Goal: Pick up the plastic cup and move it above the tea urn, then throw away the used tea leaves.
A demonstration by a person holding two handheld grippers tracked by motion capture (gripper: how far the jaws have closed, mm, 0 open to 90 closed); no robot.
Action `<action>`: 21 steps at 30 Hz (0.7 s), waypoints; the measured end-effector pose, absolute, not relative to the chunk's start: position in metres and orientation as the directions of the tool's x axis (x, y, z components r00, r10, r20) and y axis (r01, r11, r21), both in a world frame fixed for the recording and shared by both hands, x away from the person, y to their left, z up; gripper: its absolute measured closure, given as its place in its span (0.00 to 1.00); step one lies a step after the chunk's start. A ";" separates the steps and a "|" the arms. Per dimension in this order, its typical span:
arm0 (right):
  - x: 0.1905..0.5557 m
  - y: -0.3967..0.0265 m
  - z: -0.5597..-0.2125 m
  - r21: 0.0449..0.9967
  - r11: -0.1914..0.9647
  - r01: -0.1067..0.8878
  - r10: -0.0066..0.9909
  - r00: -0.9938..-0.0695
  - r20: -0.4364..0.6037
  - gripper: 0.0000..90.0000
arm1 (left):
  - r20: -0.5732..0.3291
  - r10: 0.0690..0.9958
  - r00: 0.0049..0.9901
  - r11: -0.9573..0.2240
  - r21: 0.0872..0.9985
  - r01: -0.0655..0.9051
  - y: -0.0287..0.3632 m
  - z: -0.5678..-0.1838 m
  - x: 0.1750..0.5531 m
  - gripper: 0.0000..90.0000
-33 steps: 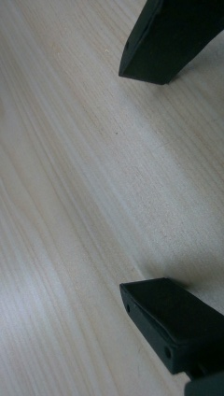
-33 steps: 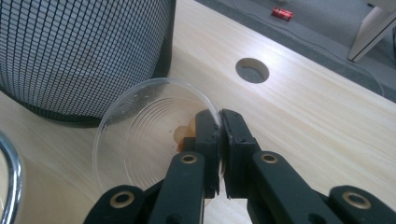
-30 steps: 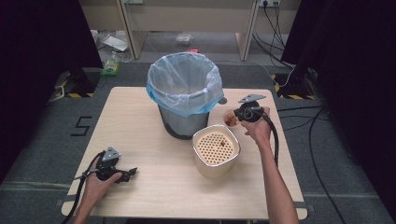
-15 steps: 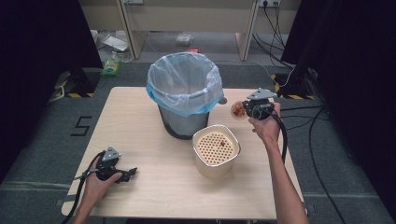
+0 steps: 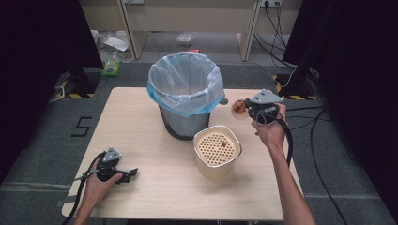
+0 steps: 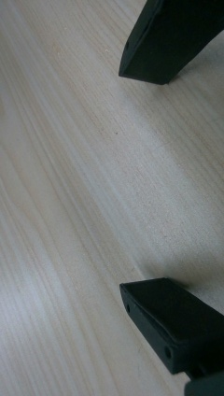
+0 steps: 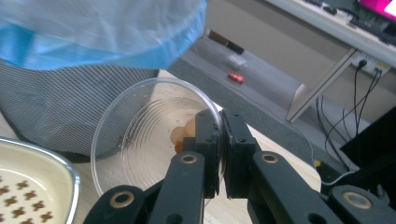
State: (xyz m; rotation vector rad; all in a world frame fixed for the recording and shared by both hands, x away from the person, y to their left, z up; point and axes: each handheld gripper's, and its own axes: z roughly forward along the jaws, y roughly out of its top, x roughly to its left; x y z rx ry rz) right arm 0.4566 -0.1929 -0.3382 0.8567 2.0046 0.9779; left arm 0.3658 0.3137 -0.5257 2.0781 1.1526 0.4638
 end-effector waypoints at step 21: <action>0.401 -0.164 -0.340 0.789 0.614 0.011 0.712 -0.438 -0.548 0.96 | -0.025 0.842 0.539 -0.355 0.726 0.589 0.314 -0.526 0.366 0.00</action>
